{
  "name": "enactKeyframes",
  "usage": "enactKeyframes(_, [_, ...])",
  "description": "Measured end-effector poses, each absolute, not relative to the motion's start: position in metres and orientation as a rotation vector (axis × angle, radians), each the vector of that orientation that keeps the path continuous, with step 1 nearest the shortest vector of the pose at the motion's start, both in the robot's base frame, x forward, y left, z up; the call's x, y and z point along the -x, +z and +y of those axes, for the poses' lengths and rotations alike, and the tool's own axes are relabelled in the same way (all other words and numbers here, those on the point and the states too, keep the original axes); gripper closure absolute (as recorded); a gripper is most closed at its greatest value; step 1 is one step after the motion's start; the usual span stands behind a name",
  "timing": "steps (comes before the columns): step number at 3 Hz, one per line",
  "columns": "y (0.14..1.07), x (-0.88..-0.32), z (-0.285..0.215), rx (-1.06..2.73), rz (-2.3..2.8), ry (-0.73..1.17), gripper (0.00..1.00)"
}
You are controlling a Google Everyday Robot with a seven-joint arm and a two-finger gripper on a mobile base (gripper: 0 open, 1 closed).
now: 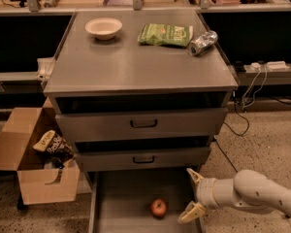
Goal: Pick apple from bottom drawer and place on counter
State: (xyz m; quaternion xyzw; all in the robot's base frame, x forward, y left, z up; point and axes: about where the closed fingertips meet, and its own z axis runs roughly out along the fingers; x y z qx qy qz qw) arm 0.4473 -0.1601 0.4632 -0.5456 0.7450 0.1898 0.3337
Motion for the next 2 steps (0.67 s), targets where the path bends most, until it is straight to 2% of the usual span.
enactKeyframes(2, [0.404,-0.464,-0.165,1.469,1.878,0.491,0.00])
